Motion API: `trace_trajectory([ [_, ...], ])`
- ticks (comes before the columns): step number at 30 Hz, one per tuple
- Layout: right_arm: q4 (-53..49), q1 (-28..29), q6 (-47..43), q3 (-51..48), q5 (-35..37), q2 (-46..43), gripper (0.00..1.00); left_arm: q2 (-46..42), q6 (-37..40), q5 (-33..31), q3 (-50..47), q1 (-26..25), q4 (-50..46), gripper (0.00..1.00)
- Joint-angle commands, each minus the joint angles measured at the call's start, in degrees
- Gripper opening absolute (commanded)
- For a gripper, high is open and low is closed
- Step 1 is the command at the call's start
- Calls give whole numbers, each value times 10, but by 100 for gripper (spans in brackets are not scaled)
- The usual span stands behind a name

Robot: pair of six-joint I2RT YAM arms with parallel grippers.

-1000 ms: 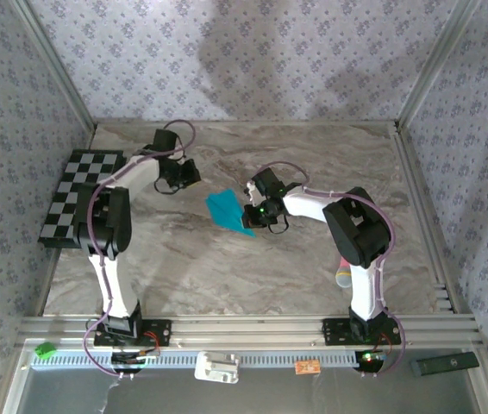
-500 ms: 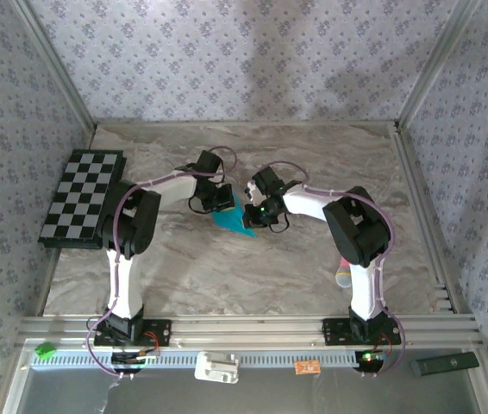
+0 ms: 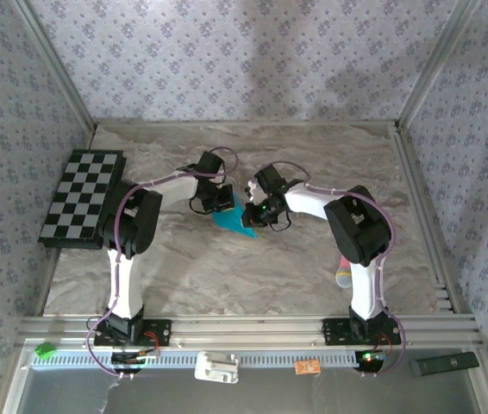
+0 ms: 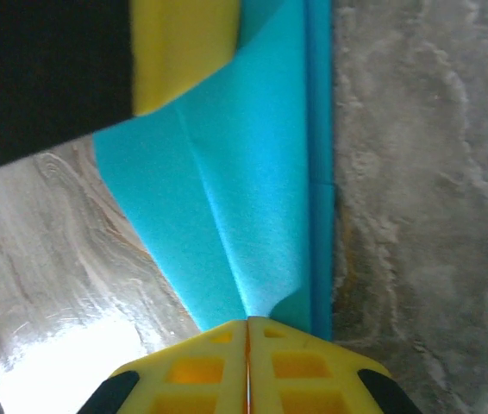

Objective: Fold a paper plane with a square sheet of paper (pick it up from the middle)
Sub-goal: Fourth fold the wing at the center of the table.

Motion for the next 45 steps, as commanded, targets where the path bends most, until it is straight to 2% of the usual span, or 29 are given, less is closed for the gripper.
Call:
trace_trajectory([
  [1,13,2,10,30,-19,18,9,30,11,-34,-16,-7,-21,3],
  [15,-9,2,5,35,3,53,8,34,15,-38,-28,-8,-14,2],
  [21,0,-2,3,-37,4,16,8,38,22,-43,-36,-6,-13,2],
  [26,49,-14,26,-140,-12,-36,8,37,27,-33,-49,8,3,1],
  [34,98,-19,53,-238,-13,-110,10,33,44,-16,-44,19,7,1],
  [40,101,-31,51,-230,0,-168,16,0,38,28,-11,17,2,7],
  [45,101,-33,58,-178,24,-171,30,-59,-11,36,6,22,2,21],
])
